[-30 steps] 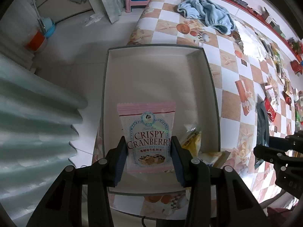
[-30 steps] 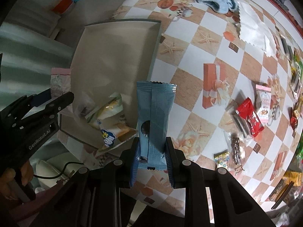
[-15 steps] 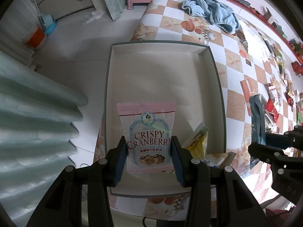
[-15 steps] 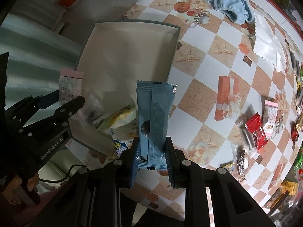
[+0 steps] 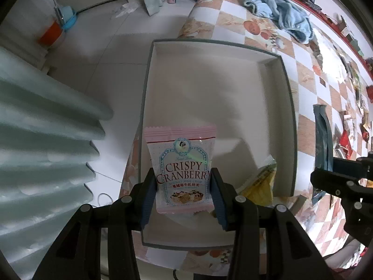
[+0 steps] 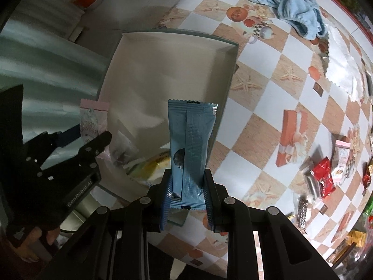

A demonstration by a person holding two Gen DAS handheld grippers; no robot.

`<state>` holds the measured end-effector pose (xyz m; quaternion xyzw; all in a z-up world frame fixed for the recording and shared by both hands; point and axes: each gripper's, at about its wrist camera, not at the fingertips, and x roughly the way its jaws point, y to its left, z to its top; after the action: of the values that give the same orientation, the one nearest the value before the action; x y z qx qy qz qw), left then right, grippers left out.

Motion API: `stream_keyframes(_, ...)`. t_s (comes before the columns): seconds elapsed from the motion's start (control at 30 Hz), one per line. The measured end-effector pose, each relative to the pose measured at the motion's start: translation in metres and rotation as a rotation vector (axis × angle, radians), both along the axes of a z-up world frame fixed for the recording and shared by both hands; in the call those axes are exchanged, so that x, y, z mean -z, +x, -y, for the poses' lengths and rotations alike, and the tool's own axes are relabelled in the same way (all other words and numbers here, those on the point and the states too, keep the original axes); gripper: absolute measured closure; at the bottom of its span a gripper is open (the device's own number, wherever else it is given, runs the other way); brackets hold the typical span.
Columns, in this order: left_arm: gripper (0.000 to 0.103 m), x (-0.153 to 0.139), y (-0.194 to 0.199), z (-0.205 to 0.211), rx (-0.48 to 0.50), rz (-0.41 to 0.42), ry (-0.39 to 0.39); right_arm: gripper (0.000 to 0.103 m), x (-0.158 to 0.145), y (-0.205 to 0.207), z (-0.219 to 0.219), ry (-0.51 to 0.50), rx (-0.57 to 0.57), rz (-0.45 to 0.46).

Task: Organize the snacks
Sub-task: 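Open left tool releasing the cranberry bag while right tool releases the blue bar into tray, then move both tools back toward the snacks, left tool toward the gold-foil candy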

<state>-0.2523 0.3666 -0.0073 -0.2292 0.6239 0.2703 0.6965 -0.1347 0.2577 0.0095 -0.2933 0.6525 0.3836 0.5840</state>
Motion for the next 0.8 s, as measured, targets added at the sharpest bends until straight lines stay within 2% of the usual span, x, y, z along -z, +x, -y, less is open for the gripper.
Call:
stream_keyframes(0.37,0.054,0.009,0.008,-0.002,0.007,-0.026,-0.005,0.076,0.020,-0.006,-0.022,-0.031,-0.013,-0.009)
stream_keyframes(0.47,0.048,0.010,0.010,0.000,0.016,-0.029,-0.012,0.076,0.026,-0.006,-0.023,-0.042,-0.002,-0.021)
stream_keyframes(0.5,0.040,0.010,0.010,0.001,0.018,-0.028,-0.013,0.075,0.028,-0.005,-0.026,-0.044,0.002,-0.025)
stream_keyframes(0.53,0.031,0.010,0.009,0.002,0.020,-0.026,-0.010,0.067,0.029,-0.005,-0.025,-0.046,0.007,-0.028)
stream_keyframes(0.57,0.030,0.009,0.009,0.003,0.019,-0.025,-0.004,0.058,0.029,-0.002,-0.027,-0.045,0.011,-0.025)
stream_keyframes(0.6,0.026,0.009,0.008,0.002,0.014,-0.032,0.009,0.045,0.028,0.000,-0.025,-0.048,0.022,-0.003)
stream_keyframes(0.63,0.024,0.009,0.006,0.001,0.010,-0.034,0.009,0.037,0.026,0.002,-0.023,-0.043,0.033,0.000)
stream_keyframes(0.8,0.023,0.008,0.004,0.001,0.008,-0.040,-0.010,0.034,0.025,0.011,-0.018,-0.033,0.082,-0.010)
